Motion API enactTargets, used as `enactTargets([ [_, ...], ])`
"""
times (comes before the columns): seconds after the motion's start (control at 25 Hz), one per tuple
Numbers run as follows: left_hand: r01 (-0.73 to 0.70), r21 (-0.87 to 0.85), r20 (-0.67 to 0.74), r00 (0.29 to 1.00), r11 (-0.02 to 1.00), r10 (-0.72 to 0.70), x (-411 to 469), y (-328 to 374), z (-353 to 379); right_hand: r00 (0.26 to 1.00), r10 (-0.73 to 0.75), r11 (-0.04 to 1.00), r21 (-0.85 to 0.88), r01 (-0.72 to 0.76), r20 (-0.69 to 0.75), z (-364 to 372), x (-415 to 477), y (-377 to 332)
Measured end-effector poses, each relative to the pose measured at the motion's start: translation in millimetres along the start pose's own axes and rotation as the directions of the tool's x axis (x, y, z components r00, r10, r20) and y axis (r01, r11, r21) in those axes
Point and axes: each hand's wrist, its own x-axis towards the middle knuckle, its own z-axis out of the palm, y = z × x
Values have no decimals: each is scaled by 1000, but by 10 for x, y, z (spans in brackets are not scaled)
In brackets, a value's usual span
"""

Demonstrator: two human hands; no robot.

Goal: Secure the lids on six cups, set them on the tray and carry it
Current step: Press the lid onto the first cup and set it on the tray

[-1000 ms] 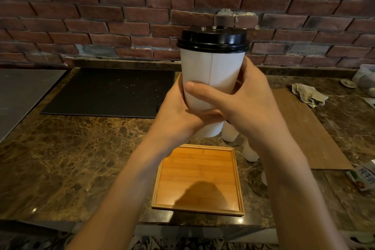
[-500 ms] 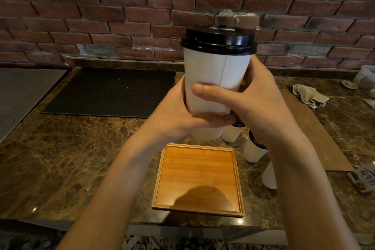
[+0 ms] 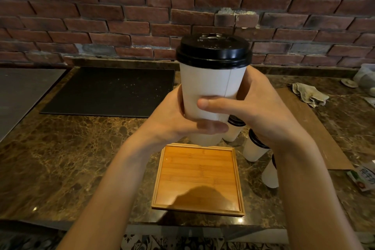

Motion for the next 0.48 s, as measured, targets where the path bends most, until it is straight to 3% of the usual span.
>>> enactTargets([
  [0.36, -32, 101, -270, 961, 994, 59, 13, 8, 64, 976, 3, 997, -73, -19, -216, 172, 4, -21],
  [0.48, -43, 108, -343, 936, 993, 78, 45, -18, 94, 948, -9, 984, -171, -48, -318, 258, 13, -6],
])
